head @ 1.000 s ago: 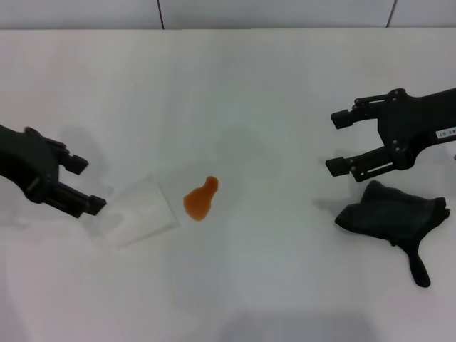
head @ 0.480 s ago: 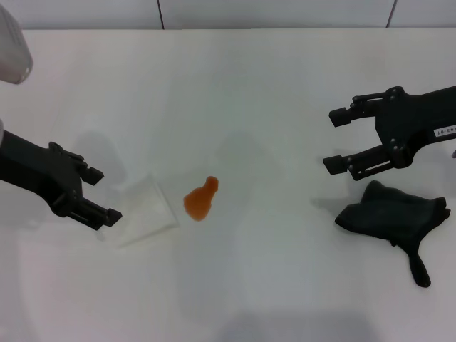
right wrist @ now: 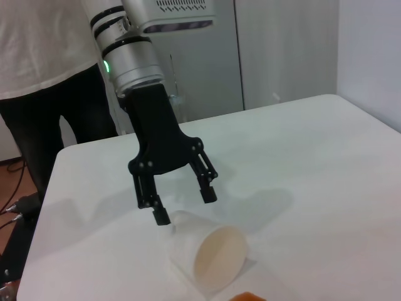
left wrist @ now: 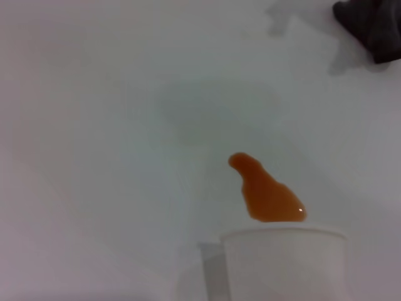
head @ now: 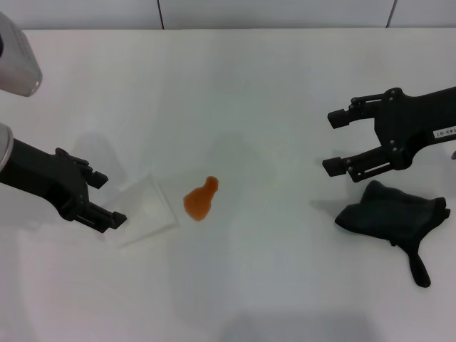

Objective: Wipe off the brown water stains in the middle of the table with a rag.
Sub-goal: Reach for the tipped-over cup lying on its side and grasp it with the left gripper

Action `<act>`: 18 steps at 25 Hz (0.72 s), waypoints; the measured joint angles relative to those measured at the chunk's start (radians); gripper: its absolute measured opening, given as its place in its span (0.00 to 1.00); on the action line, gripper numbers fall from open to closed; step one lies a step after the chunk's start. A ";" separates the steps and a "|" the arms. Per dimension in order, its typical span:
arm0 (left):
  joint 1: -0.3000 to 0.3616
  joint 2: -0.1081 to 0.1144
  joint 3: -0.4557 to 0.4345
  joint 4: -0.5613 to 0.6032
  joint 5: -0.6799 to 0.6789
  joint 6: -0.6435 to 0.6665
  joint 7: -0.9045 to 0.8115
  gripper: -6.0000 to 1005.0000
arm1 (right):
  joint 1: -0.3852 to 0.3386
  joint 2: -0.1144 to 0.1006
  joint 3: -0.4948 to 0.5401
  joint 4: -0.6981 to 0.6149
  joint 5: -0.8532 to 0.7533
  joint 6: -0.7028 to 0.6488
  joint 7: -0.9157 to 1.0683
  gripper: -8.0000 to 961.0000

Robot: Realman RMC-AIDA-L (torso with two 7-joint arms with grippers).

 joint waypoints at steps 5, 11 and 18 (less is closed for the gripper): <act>-0.002 -0.001 0.037 -0.030 -0.002 -0.039 0.005 0.86 | 0.000 0.000 -0.001 0.000 0.008 0.000 0.001 0.90; -0.003 -0.003 0.068 -0.038 -0.011 -0.068 0.012 0.86 | 0.003 0.001 -0.012 0.000 0.014 0.004 0.006 0.90; -0.006 -0.003 0.076 -0.039 -0.023 -0.093 0.027 0.86 | 0.006 0.002 -0.013 0.000 0.016 0.006 0.008 0.90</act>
